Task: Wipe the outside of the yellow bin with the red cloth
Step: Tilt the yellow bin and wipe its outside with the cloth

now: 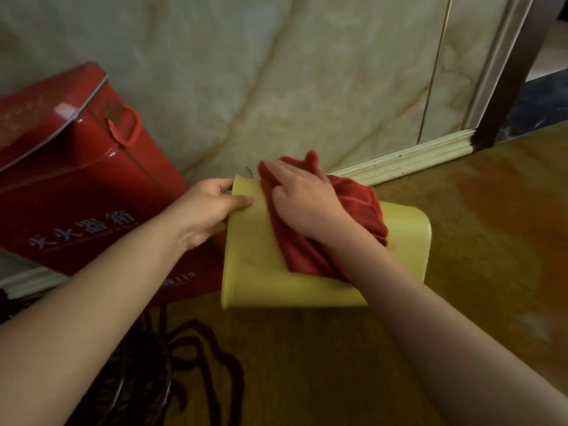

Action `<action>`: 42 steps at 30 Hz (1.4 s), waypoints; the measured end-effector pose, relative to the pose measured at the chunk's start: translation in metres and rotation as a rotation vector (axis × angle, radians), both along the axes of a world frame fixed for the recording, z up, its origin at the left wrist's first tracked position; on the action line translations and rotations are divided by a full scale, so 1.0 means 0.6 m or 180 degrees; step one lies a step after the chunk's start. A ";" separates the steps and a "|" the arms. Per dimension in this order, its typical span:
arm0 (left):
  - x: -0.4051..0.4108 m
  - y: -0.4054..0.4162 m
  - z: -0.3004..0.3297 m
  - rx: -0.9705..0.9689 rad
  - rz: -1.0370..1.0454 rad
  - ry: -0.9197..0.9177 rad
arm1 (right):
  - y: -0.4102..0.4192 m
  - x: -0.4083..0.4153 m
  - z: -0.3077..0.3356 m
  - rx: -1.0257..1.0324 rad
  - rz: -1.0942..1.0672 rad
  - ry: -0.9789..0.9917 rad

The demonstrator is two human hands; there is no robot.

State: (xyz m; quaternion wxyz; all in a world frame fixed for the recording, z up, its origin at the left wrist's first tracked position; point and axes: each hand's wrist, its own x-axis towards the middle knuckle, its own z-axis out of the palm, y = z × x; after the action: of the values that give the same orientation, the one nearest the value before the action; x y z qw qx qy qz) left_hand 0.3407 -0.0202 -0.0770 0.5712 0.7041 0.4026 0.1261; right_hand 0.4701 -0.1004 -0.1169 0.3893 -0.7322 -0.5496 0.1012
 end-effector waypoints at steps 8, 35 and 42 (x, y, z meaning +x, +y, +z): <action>-0.049 0.043 -0.035 -0.0461 0.0425 0.0111 | -0.046 0.077 -0.103 -0.0099 0.0202 -0.1206; -0.050 -0.017 -0.060 0.0486 0.0150 -0.0399 | 0.004 0.108 -0.116 0.0300 -0.0819 -0.0435; -0.009 -0.017 -0.047 0.0282 0.0454 -0.0337 | -0.027 0.181 -0.135 -0.0002 -0.2391 0.0895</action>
State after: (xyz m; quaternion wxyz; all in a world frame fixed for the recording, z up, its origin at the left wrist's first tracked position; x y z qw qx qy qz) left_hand 0.3351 -0.0304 -0.1051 0.5495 0.6906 0.4149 0.2212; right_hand 0.5786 -0.1167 -0.1981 0.4705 -0.8613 -0.1851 0.0512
